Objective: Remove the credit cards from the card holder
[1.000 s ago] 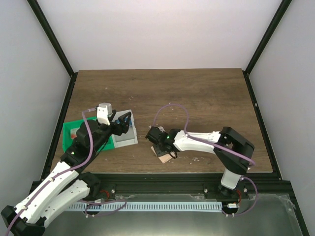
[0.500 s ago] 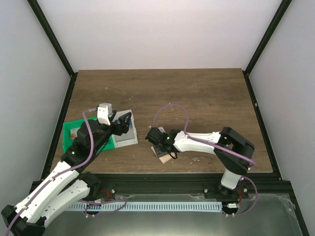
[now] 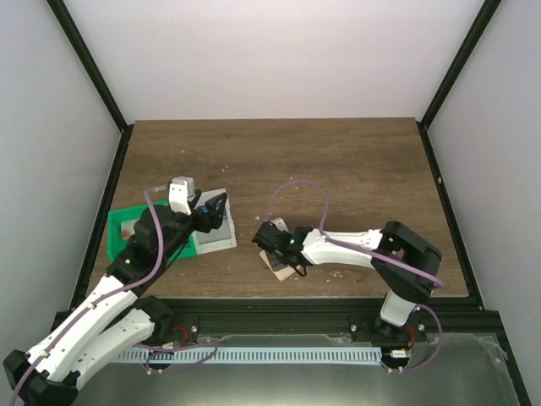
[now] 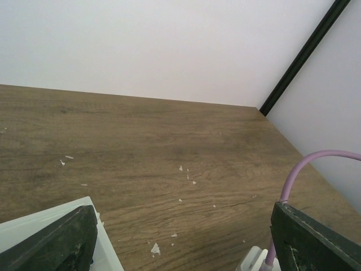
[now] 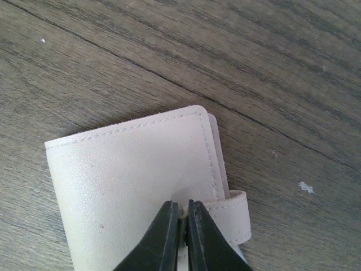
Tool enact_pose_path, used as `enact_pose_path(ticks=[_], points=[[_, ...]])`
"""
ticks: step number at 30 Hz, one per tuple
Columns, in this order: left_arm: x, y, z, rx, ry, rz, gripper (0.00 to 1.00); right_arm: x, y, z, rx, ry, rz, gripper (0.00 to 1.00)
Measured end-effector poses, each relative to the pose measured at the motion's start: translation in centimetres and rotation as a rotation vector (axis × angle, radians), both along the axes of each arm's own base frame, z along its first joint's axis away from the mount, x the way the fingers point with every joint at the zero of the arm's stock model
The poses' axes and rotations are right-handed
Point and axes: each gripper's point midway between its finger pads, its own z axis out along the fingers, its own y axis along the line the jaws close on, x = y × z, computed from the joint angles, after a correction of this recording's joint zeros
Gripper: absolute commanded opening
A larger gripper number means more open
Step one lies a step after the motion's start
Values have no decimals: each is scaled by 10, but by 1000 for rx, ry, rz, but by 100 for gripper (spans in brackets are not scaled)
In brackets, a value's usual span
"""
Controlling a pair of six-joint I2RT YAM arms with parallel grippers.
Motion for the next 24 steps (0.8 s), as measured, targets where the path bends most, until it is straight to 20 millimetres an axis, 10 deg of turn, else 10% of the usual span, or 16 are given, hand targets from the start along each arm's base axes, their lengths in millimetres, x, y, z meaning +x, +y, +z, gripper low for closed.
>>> enact_pose_path(ticks=[11, 24], points=[[-3, -10, -4, -48, 40, -47, 78, -8, -11, 8, 134, 13, -41, 1], [-5, -46, -51, -64, 215, -198, 71, 8, -18, 82, 534, -58, -175, 0]])
